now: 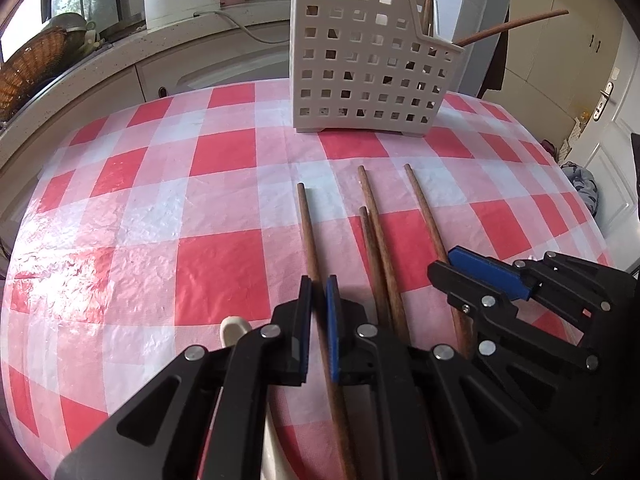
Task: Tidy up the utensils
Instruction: 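Lower the right gripper onto a brown chopstick and close it, then lift the chopstick upright with the right gripper over the caddy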
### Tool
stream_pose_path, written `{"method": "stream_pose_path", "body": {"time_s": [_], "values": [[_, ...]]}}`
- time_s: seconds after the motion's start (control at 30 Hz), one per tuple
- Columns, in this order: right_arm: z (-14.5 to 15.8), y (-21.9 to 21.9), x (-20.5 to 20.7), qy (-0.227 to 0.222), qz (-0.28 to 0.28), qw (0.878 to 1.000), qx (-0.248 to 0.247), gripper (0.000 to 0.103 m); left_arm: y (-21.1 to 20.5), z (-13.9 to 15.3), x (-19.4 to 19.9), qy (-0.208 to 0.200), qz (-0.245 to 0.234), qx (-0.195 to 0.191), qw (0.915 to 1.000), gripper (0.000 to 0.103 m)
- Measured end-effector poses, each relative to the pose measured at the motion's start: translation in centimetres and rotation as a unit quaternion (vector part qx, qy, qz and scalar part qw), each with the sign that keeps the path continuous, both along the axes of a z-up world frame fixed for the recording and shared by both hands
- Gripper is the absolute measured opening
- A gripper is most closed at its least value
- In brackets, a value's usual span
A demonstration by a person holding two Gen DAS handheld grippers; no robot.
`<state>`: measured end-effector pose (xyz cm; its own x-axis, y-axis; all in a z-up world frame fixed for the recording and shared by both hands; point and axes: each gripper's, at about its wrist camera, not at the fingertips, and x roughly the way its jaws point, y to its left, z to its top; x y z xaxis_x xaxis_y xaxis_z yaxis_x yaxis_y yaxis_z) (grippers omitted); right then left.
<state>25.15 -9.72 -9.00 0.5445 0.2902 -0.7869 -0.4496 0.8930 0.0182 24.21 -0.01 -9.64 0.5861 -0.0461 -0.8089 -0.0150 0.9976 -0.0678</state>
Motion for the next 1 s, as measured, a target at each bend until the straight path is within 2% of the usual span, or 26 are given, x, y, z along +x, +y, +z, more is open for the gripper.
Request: {"method": "stream_pose_path", "body": {"time_s": [0.47, 1.0], "values": [[0.8, -0.9, -0.3, 0.001, -0.010, 1.000, 0.012, 0.010, -0.3, 1.8, -1.3, -0.027, 0.011, 0.026, 0.9993, 0.007], [4.5, -3.2, -2.4, -0.035, -0.030, 0.998, 0.037, 0.010, -2.6, 4.7, -3.4, -0.067, -0.006, 0.041, 0.9969, 0.006]]}}
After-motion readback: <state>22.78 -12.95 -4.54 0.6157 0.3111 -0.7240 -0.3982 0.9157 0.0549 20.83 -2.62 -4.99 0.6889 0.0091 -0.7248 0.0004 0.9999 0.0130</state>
